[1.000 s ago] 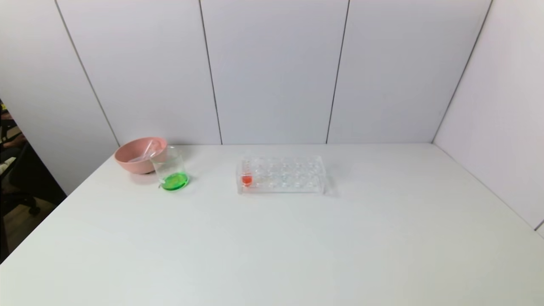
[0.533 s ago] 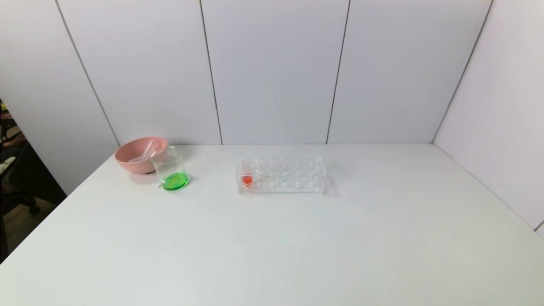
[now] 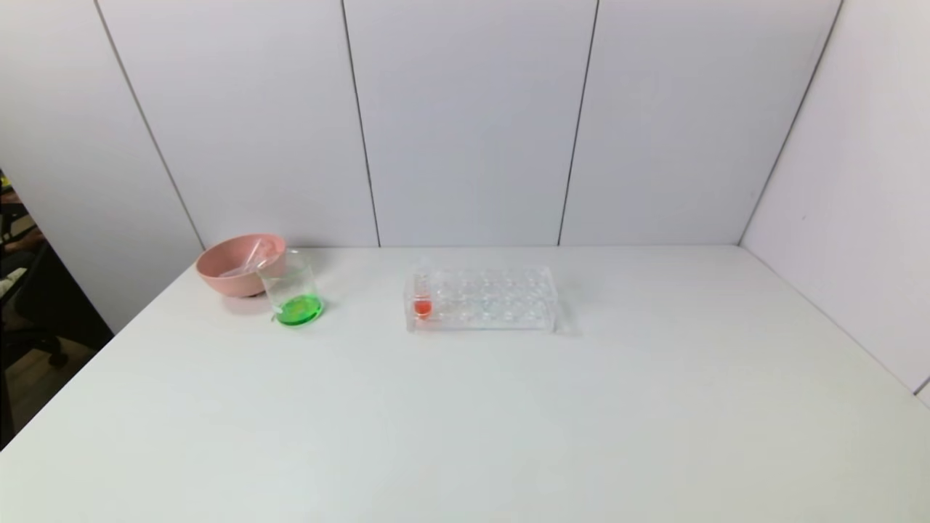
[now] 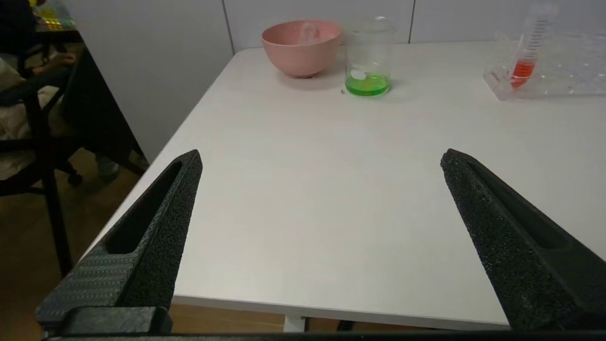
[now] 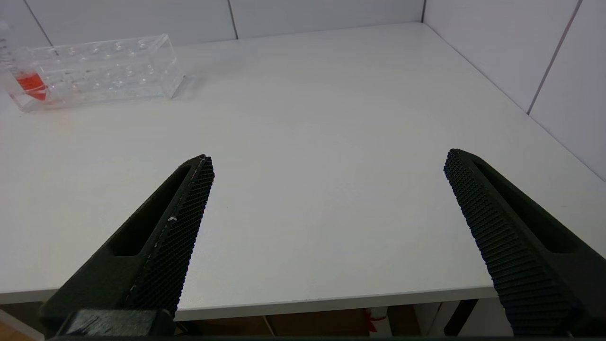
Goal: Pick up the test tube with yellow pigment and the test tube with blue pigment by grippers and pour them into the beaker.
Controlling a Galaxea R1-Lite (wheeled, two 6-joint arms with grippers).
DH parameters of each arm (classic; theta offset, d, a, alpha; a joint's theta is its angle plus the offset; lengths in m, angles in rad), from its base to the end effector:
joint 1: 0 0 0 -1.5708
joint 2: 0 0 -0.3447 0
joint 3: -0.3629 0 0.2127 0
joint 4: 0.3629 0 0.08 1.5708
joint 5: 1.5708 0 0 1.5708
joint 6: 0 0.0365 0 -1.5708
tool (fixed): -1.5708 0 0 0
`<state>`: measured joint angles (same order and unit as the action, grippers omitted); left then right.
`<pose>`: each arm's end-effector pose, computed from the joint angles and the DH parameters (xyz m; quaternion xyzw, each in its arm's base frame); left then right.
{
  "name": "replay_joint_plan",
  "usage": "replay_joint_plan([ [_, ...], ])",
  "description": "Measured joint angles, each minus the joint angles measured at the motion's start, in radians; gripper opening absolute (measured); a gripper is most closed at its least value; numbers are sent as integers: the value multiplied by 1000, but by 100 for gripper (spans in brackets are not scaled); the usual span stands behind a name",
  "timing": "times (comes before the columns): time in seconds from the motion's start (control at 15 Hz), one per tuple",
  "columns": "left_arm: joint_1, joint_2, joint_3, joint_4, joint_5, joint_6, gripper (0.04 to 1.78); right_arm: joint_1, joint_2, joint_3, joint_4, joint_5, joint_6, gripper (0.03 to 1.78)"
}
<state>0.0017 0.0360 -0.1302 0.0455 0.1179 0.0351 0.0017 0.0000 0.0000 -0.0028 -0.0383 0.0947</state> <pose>-0.0375 0.0042 0.1119 0.0161 -0.0233 0.0602 0.9978 -0.0294 -0.0014 0.0758 0.0474 -0.0023 -0.0182 0.9987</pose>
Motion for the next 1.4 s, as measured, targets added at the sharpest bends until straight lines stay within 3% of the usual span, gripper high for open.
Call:
replay_joint_plan([
  [0.13, -3, -20, 97, -118, -59, -61, 176, 0, 0, 0, 0, 0, 0, 177],
  [0.53, -3, -35, 128, -84, -81, -524, 176, 0, 0, 0, 0, 0, 0, 177],
  [0.6, -3, -36, 128, -84, -80, -530, 176, 0, 0, 0, 0, 0, 0, 177],
  [0.67, -3, -36, 128, -85, -78, -493, 176, 0, 0, 0, 0, 0, 0, 177],
  [0.93, -3, -36, 129, -48, -88, -92, 176, 0, 0, 0, 0, 0, 0, 177],
  [1.4, -3, -36, 130, -51, -85, -121, 176, -1, 0, 0, 0, 0, 0, 177],
])
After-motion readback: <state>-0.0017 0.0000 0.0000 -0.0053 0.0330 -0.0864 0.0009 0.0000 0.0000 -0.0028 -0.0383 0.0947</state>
